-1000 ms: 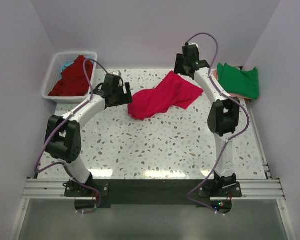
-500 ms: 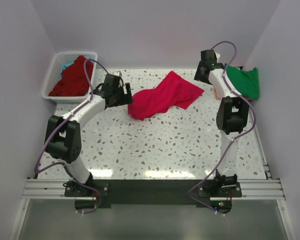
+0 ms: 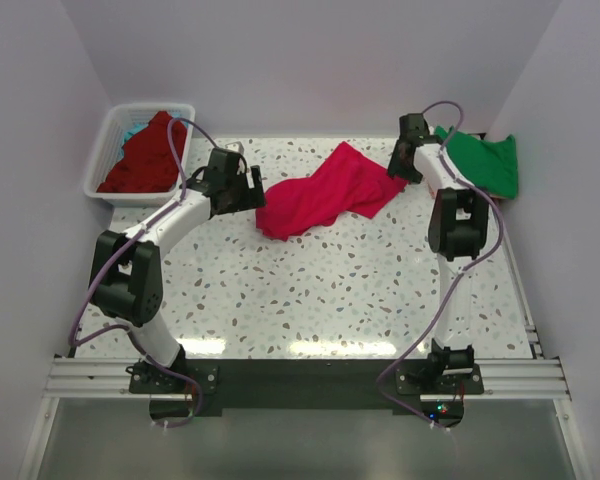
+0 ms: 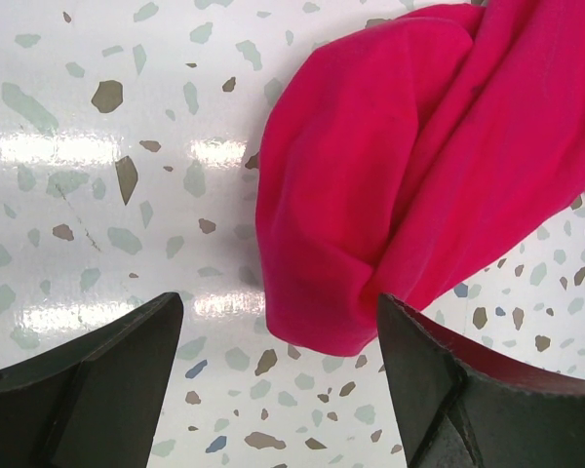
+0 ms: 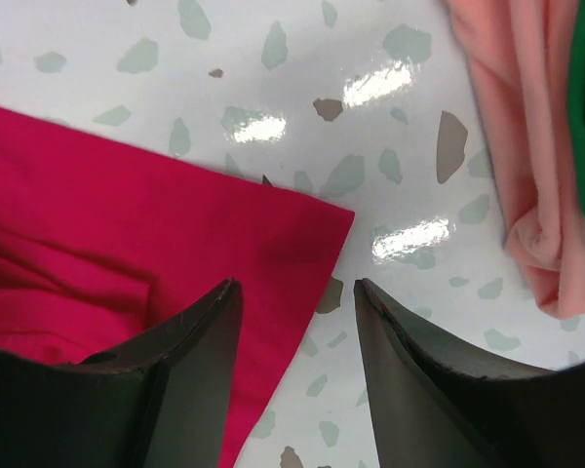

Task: Fold and stack the t-shirts
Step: Flatten the tshirt out

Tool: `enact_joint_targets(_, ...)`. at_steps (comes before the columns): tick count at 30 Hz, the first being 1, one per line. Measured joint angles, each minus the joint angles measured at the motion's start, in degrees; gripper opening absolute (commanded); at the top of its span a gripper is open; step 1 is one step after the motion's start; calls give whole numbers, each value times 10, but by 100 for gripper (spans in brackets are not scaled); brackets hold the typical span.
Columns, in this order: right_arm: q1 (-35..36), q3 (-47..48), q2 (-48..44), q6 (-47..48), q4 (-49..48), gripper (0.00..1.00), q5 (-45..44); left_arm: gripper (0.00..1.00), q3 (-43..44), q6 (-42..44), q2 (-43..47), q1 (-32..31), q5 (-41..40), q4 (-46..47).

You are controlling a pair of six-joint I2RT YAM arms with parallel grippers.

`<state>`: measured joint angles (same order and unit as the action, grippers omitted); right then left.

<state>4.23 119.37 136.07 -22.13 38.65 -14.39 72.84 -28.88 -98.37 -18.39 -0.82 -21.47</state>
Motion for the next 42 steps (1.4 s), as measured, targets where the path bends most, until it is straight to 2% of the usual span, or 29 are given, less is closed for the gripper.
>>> enact_joint_targets(20, -14, 57, 61, -4, 22, 50, 14, 85, 13, 0, -21, 0, 10, 0)
enact_joint_targets(23, -15, 64, 63, -4, 22, 37, 20, 85, 19, 0, -21, 0, 11, 0)
enact_joint_targets(24, -15, 65, 65, -4, 23, 23, 21, 85, 20, 0, -22, 0, 11, 0)
enact_joint_targets(27, -17, 70, 69, -7, 24, 0, 24, 85, 21, 0, -22, 0, 10, 0)
enact_joint_targets(33, -21, 66, 67, -13, 19, 0, 41, 85, 21, 0, -23, 0, 10, -2)
enact_joint_targets(42, -6, -62, -43, -8, 1, 0, 65, 84, -2, 29, -14, -3, 47, 22)
